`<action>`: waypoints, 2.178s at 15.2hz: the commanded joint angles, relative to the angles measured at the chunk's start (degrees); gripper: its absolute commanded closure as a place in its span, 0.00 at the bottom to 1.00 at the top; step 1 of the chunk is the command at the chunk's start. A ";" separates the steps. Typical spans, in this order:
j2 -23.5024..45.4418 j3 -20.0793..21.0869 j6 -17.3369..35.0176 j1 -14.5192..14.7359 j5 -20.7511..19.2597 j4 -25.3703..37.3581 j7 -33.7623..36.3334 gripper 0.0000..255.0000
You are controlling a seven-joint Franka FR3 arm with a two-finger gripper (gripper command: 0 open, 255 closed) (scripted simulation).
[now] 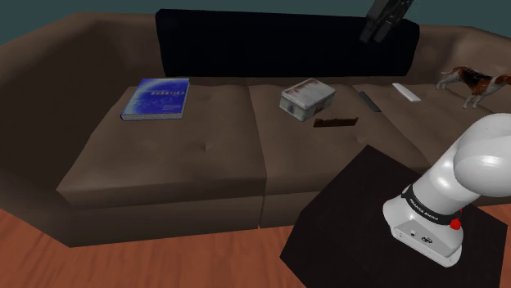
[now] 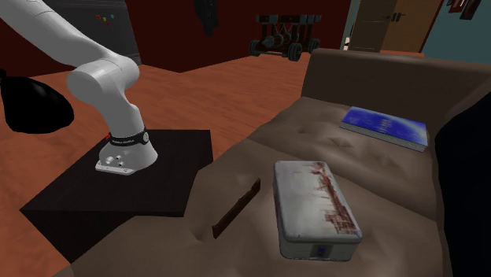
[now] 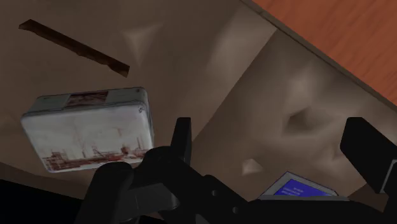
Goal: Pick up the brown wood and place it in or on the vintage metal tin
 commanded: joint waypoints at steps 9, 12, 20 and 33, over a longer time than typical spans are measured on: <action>2.06 -6.67 9.37 1.17 -6.23 -10.59 -17.13 0.00; 4.44 -9.42 13.55 1.42 -8.73 -13.36 -23.49 0.00; 15.55 -17.32 26.56 2.51 -14.59 -17.02 -40.29 0.00; 46.51 -27.24 49.31 5.97 -9.83 -10.85 -72.03 0.00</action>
